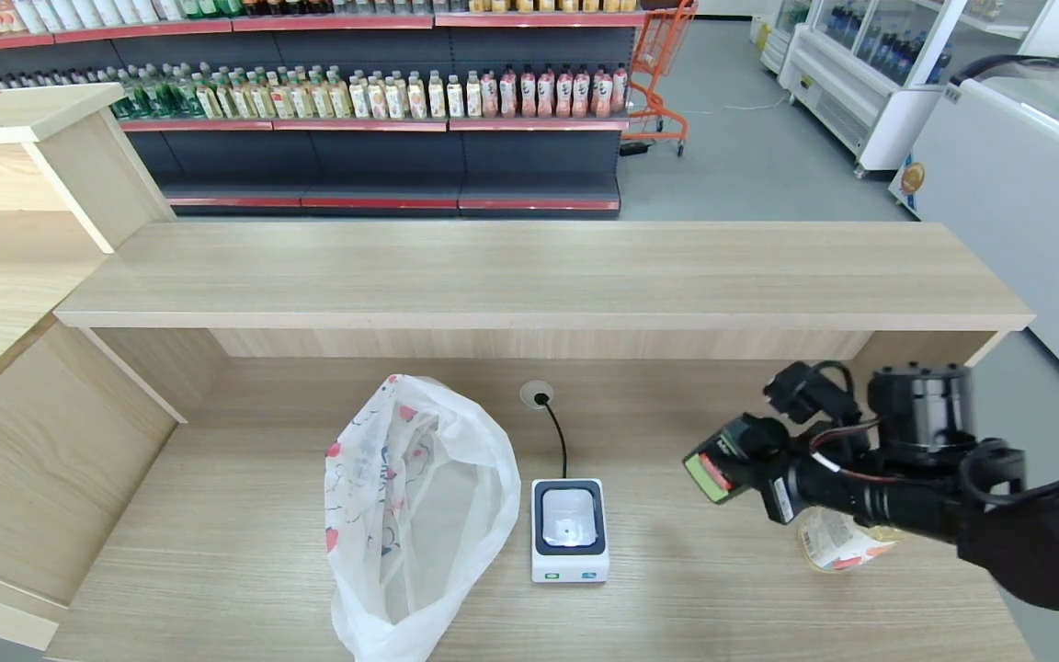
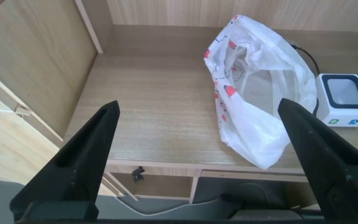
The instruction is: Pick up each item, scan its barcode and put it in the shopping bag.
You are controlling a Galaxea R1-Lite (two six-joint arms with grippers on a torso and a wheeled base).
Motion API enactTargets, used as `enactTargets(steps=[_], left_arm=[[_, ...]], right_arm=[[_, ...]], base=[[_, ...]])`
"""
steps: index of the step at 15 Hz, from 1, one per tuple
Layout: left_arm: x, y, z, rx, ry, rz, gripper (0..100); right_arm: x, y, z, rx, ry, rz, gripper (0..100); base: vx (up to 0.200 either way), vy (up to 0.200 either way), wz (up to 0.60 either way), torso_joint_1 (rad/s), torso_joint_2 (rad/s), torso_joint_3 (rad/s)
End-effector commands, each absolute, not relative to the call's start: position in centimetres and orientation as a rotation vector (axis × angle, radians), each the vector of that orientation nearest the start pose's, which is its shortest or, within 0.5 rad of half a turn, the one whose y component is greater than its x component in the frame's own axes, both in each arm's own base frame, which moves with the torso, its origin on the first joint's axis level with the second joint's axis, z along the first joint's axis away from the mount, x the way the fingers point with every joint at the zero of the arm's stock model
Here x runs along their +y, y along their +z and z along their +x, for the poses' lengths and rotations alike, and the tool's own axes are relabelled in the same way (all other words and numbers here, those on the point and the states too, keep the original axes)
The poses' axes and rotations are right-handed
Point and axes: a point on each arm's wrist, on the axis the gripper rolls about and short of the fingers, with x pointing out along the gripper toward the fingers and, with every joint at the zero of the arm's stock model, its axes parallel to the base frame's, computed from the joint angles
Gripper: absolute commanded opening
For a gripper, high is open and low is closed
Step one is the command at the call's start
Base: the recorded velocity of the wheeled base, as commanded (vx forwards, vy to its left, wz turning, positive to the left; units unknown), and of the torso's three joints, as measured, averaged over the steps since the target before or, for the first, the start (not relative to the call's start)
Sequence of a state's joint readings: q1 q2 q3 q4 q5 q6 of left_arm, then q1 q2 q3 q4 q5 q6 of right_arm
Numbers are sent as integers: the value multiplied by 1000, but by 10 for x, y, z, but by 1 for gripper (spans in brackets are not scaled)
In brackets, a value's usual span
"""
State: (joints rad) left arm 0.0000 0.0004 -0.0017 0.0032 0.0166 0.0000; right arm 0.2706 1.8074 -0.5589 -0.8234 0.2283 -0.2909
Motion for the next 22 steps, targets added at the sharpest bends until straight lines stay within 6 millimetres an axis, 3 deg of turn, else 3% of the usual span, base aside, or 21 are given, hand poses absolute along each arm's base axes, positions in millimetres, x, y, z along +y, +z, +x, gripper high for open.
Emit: enactTargets(steps=[1, 3, 4, 6, 9, 10, 13, 15, 18, 20, 22], left_arm=[[0, 76, -23, 2, 17, 0, 100], [0, 76, -23, 2, 17, 0, 100], [0, 76, -23, 2, 17, 0, 100], [0, 76, -23, 2, 17, 0, 100], [0, 76, -23, 2, 17, 0, 100], [0, 76, -23, 2, 17, 0, 100], [0, 76, -23, 2, 17, 0, 100], [0, 76, -23, 2, 17, 0, 100], [0, 76, -23, 2, 17, 0, 100], [0, 76, -23, 2, 17, 0, 100], [0, 76, -23, 2, 17, 0, 100]], right_arm=[[68, 164, 234, 61, 531, -343, 0], [62, 161, 204, -177, 704, -599, 0], [62, 161, 203, -187, 712, -609, 0], [51, 161, 197, -514, 1009, -924, 0], [55, 138, 194, -855, 1139, -1335, 0], [62, 127, 188, -933, 1222, -1386, 0], [69, 115, 178, -956, 1318, -1489, 0], [79, 119, 180, -1132, 1303, -1570, 0], [81, 124, 183, -1257, 1255, -1612, 0], [93, 135, 181, -1513, 1190, -1622, 0], [109, 134, 175, -1632, 1218, -1574, 0]], base=[[0, 0, 0, 0, 0, 0], [0, 0, 0, 0, 0, 0], [0, 0, 0, 0, 0, 0], [0, 0, 0, 0, 0, 0], [0, 0, 0, 0, 0, 0], [0, 0, 0, 0, 0, 0], [0, 0, 0, 0, 0, 0], [0, 0, 0, 0, 0, 0], [0, 0, 0, 0, 0, 0], [0, 0, 0, 0, 0, 0], [0, 0, 0, 0, 0, 0]])
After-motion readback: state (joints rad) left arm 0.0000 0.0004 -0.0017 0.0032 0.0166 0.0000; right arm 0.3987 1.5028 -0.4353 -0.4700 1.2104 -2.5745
